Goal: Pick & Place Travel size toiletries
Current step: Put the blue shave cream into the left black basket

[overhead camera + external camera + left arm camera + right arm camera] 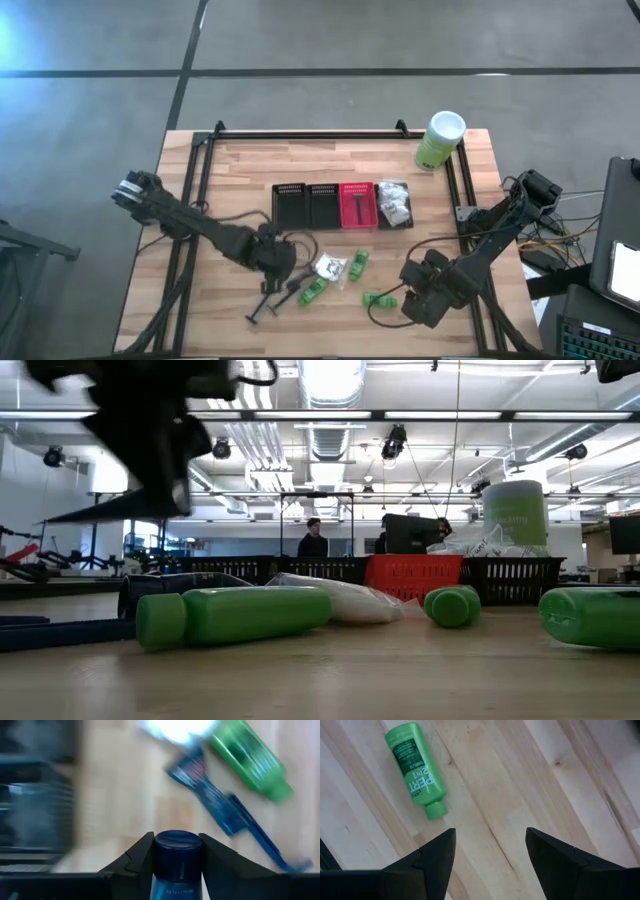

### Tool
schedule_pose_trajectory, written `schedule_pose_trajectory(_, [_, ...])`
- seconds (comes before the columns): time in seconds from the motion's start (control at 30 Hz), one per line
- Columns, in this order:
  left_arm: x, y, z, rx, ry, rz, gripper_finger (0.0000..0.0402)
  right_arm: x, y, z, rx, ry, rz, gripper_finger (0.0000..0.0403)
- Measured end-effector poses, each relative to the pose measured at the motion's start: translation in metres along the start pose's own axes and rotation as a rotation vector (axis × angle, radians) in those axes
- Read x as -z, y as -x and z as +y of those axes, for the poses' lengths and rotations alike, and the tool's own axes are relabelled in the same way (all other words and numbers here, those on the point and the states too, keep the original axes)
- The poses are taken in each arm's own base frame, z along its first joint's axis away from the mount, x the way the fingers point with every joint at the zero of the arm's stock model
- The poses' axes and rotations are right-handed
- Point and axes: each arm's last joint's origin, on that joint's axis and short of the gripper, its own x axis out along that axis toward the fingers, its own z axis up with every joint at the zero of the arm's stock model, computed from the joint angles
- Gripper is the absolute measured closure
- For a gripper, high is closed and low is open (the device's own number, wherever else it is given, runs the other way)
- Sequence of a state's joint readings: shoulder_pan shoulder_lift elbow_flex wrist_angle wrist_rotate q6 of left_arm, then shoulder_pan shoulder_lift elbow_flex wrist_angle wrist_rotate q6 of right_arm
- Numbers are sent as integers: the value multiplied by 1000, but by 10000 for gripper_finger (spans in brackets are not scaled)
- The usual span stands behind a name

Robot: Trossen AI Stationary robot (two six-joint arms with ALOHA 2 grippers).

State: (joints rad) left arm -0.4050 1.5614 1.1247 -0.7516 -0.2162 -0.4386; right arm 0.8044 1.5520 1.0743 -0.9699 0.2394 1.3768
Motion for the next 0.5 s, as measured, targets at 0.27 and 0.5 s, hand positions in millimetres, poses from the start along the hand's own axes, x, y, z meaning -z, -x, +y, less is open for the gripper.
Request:
schedule_pose_trajectory(0.27, [-30, 26, 81, -103, 505, -175, 267, -6, -2, -2, 12, -24, -9, 177])
schedule_pose_trajectory(0.5, [-44, 41, 150, -133, 874, -384, 266, -7, -2, -4, 28, -62, -33, 188])
